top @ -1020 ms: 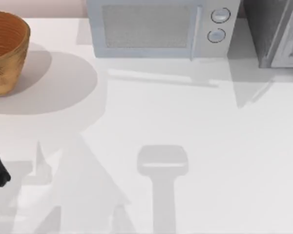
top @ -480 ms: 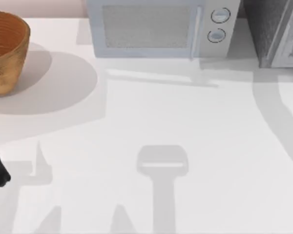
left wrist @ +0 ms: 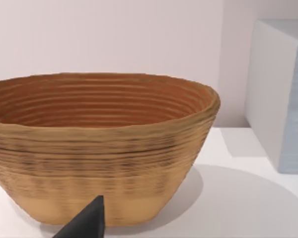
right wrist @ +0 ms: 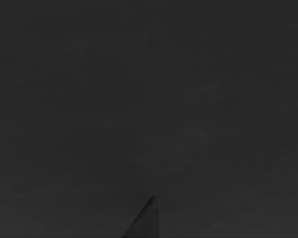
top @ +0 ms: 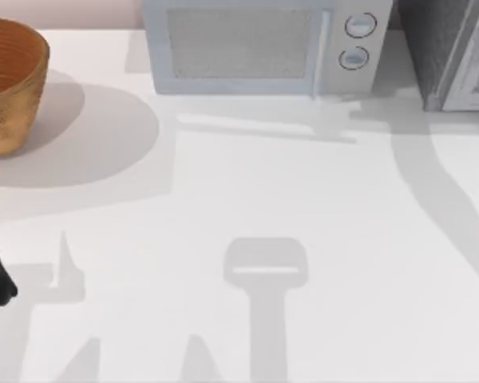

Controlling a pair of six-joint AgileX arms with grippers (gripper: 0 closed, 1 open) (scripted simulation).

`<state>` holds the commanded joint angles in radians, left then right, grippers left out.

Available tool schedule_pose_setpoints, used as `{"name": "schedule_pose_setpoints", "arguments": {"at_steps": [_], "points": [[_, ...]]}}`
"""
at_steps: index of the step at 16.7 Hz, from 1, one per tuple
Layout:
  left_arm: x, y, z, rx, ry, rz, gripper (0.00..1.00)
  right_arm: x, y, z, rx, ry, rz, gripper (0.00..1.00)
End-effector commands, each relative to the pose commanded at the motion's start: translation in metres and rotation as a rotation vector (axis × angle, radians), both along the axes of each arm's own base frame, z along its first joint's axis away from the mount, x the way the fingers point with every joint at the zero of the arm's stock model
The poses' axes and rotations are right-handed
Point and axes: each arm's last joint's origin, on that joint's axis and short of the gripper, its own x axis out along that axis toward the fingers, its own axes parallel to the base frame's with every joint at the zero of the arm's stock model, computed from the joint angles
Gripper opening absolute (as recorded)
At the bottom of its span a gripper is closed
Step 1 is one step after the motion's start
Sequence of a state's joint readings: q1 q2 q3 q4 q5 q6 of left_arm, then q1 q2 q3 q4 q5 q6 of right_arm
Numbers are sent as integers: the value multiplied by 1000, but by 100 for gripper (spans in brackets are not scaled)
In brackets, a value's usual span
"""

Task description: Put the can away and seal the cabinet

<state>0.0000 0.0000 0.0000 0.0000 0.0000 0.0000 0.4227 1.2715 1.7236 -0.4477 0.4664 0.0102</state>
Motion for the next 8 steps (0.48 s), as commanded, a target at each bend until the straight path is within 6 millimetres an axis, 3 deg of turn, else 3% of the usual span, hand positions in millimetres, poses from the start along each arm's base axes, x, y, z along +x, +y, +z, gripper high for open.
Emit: {"name": "schedule_pose_setpoints", "arguments": {"at_steps": [2, 8], "points": [[0, 0, 0, 0, 0, 0, 100, 5, -1, 2, 2, -7, 2, 100], [0, 0, 0, 0, 0, 0, 100, 50, 0, 0, 0, 1, 0, 100]]}}
